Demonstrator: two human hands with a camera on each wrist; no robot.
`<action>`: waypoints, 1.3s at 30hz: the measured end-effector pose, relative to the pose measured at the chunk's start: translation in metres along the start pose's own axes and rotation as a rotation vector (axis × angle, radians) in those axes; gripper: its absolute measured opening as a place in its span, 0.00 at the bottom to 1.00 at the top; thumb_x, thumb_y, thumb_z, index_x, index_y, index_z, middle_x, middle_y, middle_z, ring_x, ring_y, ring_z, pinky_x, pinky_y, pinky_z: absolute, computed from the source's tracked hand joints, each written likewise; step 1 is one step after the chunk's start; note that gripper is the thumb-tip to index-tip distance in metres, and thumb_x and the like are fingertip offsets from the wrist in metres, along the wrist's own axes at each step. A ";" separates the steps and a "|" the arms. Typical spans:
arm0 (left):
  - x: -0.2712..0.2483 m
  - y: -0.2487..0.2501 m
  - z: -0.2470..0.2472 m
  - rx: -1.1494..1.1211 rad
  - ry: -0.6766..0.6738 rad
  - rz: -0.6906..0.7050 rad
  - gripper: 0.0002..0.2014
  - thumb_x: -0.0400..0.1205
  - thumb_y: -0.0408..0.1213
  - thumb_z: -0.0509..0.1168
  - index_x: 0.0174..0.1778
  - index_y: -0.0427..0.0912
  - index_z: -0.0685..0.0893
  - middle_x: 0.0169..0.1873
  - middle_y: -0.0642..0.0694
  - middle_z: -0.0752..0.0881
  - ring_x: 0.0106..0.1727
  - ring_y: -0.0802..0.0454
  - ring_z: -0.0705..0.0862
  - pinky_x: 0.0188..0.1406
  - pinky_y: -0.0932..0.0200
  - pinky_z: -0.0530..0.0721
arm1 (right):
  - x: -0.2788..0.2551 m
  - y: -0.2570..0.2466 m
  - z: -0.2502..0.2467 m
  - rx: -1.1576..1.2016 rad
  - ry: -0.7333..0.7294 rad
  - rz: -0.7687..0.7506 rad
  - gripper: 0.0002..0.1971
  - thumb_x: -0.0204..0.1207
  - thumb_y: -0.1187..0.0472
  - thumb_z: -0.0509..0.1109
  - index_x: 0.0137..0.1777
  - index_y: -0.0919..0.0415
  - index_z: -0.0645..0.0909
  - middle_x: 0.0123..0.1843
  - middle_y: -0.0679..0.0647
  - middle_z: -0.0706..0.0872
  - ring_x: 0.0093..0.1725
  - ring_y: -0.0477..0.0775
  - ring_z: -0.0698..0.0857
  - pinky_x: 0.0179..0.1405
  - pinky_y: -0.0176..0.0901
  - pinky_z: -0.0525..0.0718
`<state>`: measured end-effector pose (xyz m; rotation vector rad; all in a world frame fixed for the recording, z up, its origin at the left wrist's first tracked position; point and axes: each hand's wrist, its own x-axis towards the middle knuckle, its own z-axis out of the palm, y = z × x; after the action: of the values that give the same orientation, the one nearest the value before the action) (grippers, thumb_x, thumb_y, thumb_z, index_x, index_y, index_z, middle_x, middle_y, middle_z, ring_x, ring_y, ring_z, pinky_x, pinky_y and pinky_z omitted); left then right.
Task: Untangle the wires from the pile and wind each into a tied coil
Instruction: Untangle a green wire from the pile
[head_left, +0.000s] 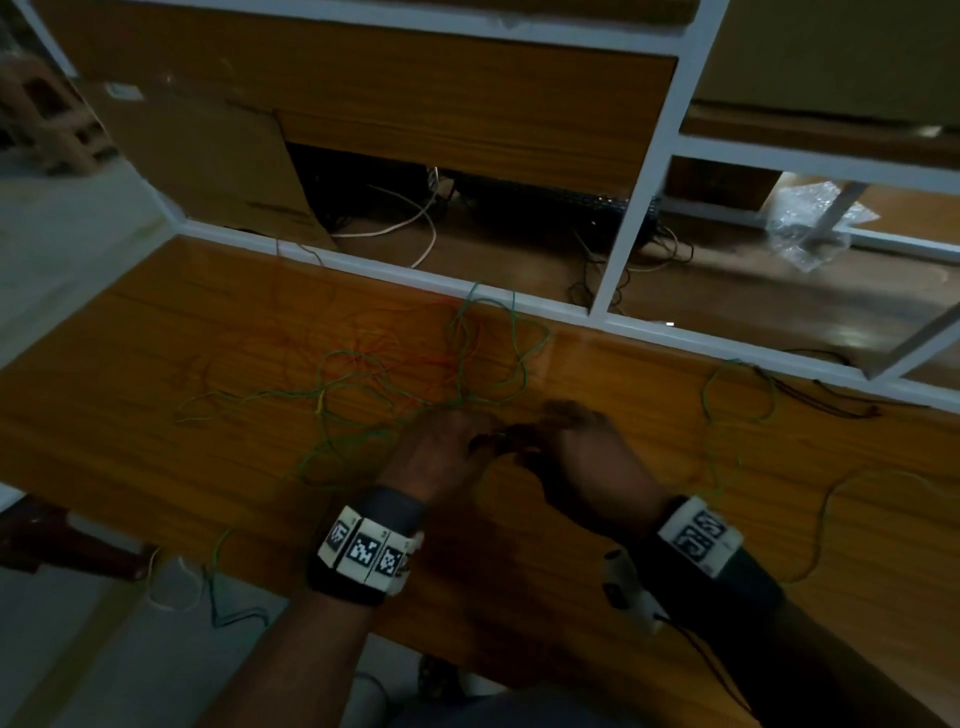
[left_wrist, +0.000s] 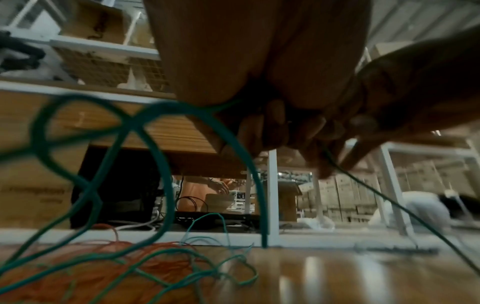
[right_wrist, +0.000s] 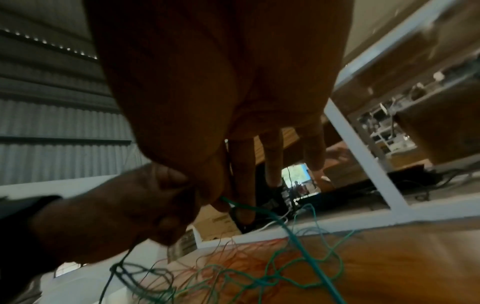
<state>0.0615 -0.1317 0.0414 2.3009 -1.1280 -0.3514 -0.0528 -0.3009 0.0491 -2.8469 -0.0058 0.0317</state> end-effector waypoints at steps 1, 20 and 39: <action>0.001 0.000 -0.002 -0.075 0.013 -0.037 0.10 0.82 0.41 0.70 0.57 0.49 0.91 0.46 0.49 0.92 0.46 0.56 0.89 0.44 0.62 0.81 | 0.002 0.000 0.002 0.059 0.008 -0.009 0.16 0.84 0.58 0.66 0.69 0.43 0.83 0.59 0.50 0.90 0.60 0.57 0.87 0.54 0.60 0.87; 0.007 0.000 -0.010 -0.142 -0.056 -0.028 0.06 0.81 0.41 0.72 0.53 0.51 0.91 0.43 0.55 0.90 0.44 0.60 0.87 0.47 0.54 0.87 | -0.003 0.013 -0.013 -0.106 0.117 0.065 0.22 0.83 0.51 0.70 0.76 0.50 0.79 0.74 0.52 0.84 0.81 0.64 0.71 0.75 0.68 0.74; 0.030 -0.021 0.009 0.128 0.067 0.240 0.07 0.79 0.37 0.71 0.48 0.41 0.92 0.41 0.44 0.90 0.45 0.48 0.82 0.44 0.58 0.74 | -0.002 0.021 -0.022 -0.205 0.010 0.179 0.32 0.82 0.42 0.69 0.85 0.48 0.68 0.87 0.52 0.70 0.89 0.67 0.52 0.83 0.74 0.58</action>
<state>0.0896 -0.1478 0.0223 2.2335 -1.4101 -0.1124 -0.0544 -0.3274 0.0636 -3.0428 0.2632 0.0574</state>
